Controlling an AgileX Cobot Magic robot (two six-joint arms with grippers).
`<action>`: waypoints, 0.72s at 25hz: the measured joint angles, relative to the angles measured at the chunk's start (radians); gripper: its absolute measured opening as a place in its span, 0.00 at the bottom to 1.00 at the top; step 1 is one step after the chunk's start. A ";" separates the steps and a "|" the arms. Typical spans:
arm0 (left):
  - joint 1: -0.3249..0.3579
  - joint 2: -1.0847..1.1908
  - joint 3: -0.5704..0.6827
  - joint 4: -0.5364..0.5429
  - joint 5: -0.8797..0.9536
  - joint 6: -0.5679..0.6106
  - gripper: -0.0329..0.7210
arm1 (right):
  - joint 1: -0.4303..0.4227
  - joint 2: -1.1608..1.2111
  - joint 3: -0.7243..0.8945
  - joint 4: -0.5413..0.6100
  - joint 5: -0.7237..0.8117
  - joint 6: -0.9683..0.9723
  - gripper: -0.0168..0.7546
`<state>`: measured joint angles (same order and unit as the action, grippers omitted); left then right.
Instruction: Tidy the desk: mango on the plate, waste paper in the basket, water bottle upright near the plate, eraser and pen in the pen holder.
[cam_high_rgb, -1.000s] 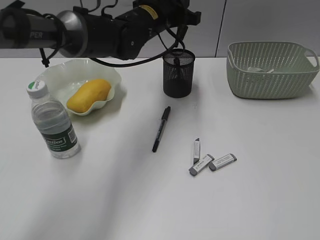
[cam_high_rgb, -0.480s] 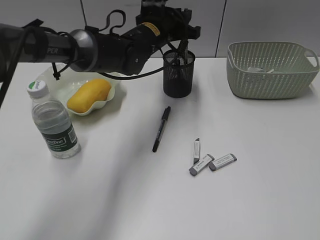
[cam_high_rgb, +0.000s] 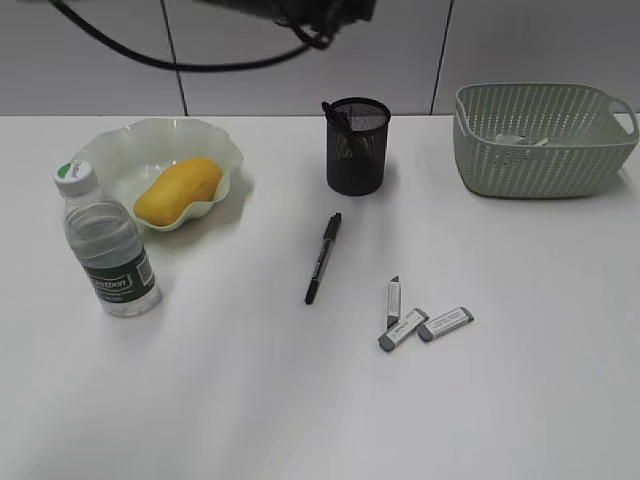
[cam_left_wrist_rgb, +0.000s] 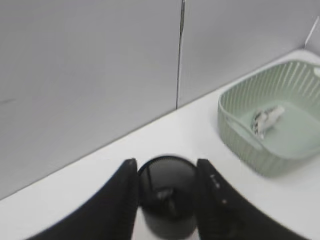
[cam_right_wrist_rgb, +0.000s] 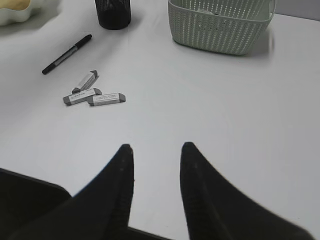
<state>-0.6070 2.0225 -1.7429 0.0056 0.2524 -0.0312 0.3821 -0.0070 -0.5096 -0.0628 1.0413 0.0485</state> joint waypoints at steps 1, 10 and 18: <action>0.000 -0.054 0.000 0.032 0.095 0.000 0.40 | 0.000 0.000 0.000 0.000 0.000 0.000 0.37; 0.023 -0.602 0.412 0.087 0.748 0.000 0.20 | 0.000 0.000 0.000 0.000 -0.001 0.000 0.37; 0.023 -1.342 0.980 0.040 0.790 -0.100 0.20 | 0.000 0.000 0.000 0.000 -0.001 0.000 0.37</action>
<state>-0.5836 0.6807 -0.7624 0.0456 1.0426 -0.1314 0.3821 -0.0070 -0.5096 -0.0628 1.0405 0.0485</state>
